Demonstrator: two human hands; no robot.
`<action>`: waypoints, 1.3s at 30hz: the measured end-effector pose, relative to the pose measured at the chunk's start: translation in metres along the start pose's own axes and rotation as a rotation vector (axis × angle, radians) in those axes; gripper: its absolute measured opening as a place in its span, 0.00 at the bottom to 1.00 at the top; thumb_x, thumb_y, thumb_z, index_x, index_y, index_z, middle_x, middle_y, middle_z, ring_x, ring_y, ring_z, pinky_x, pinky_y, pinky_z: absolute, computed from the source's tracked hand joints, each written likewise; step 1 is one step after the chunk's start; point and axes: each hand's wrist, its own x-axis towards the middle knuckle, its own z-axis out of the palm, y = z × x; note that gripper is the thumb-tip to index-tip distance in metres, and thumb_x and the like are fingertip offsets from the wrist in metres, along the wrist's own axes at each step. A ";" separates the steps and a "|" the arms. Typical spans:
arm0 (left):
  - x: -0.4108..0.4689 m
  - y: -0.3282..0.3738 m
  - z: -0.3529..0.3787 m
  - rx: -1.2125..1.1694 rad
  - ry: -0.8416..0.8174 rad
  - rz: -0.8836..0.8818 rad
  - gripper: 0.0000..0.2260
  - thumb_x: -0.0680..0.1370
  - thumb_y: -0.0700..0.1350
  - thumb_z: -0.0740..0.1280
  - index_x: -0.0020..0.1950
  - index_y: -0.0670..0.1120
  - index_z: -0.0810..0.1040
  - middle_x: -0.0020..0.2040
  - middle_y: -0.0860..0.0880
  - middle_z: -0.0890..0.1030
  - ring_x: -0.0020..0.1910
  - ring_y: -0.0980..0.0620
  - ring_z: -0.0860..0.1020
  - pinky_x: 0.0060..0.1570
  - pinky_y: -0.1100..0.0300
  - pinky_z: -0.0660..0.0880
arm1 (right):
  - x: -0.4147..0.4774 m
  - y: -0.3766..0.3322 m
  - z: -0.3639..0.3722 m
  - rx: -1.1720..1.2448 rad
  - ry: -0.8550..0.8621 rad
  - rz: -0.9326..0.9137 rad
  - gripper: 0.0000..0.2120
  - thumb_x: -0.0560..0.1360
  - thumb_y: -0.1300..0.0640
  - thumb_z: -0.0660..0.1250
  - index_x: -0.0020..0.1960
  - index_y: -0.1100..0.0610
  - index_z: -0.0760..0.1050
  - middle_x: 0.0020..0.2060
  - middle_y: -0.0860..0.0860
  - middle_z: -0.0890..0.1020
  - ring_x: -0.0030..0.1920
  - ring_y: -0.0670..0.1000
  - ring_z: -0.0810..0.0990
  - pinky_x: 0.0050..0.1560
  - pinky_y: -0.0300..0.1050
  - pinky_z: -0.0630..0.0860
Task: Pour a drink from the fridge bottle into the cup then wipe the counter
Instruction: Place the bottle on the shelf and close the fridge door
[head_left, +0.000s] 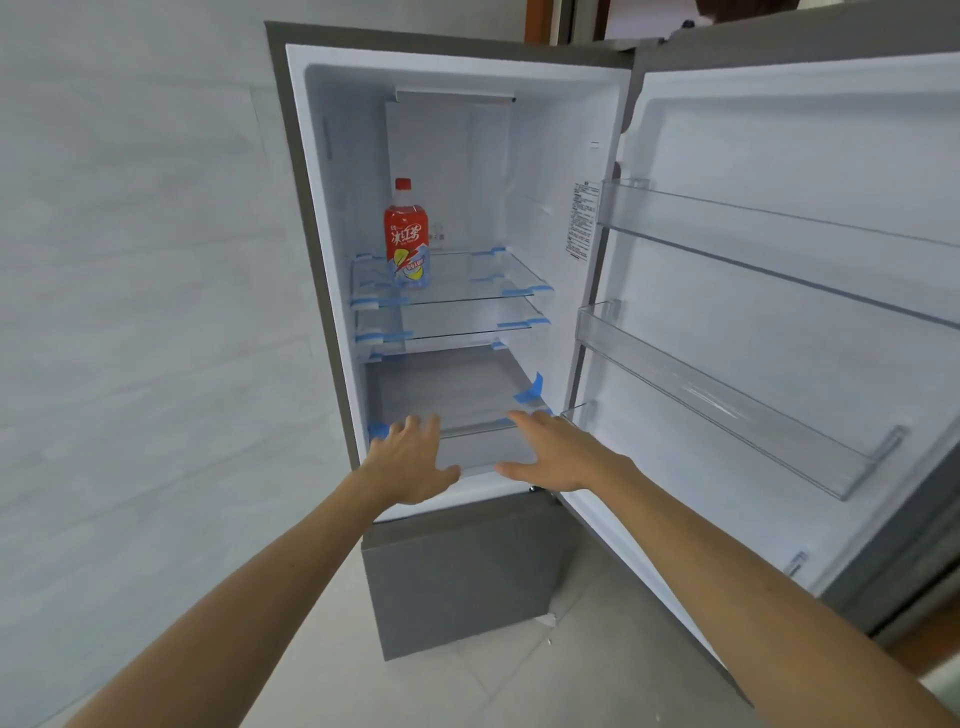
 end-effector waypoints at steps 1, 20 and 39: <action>-0.004 0.001 0.000 0.013 -0.001 0.006 0.36 0.79 0.63 0.61 0.79 0.45 0.55 0.78 0.41 0.61 0.75 0.37 0.64 0.70 0.39 0.65 | -0.008 -0.002 0.000 0.002 0.003 0.003 0.38 0.77 0.36 0.63 0.79 0.51 0.53 0.77 0.55 0.62 0.73 0.60 0.68 0.67 0.59 0.71; -0.075 0.052 0.039 0.049 -0.056 0.350 0.36 0.79 0.63 0.62 0.79 0.45 0.55 0.77 0.40 0.63 0.74 0.37 0.65 0.70 0.38 0.66 | -0.184 -0.017 0.045 0.049 0.009 0.426 0.39 0.77 0.35 0.62 0.79 0.49 0.51 0.74 0.55 0.64 0.72 0.59 0.65 0.66 0.59 0.69; -0.094 0.253 0.043 0.088 -0.079 0.746 0.34 0.80 0.61 0.60 0.78 0.43 0.55 0.75 0.39 0.64 0.72 0.38 0.66 0.66 0.43 0.68 | -0.372 0.071 0.006 0.092 0.162 0.784 0.39 0.78 0.37 0.64 0.80 0.49 0.50 0.75 0.56 0.65 0.71 0.57 0.68 0.66 0.53 0.71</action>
